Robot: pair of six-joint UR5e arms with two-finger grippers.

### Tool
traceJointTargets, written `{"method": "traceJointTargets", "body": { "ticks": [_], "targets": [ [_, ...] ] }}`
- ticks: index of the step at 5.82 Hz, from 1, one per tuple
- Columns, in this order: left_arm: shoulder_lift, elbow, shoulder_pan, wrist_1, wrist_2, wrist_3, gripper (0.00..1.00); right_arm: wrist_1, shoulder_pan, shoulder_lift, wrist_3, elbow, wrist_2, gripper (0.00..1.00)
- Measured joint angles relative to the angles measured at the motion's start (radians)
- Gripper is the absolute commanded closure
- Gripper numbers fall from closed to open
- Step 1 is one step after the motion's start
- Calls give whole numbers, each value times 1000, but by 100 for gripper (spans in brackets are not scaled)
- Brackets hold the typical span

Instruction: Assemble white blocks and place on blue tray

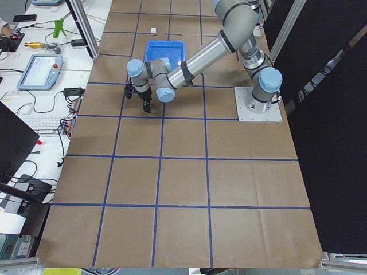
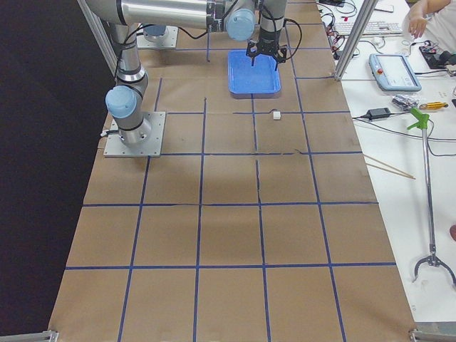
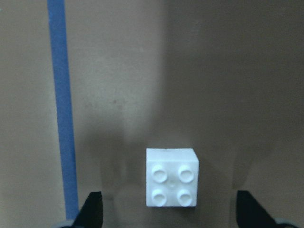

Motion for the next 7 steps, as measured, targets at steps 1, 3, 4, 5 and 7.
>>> {"method": "traceJointTargets", "body": {
  "ticks": [1,3,4,5,7],
  "targets": [
    [2,-1,-1,7,-2,2,84,-13,-28,17,-78,10,62,0],
    [15,-1,-1,12,-7,11,100,-42,-126,47,-266,76,205,0],
    [31,0,-5,11,-6,14,100,-72,-179,74,-375,122,292,0],
    [59,-6,-23,9,-4,39,100,-120,-208,113,-458,152,369,0],
    [133,-42,-174,-6,-3,205,100,-216,-220,235,-557,169,501,0]
  ]
}}
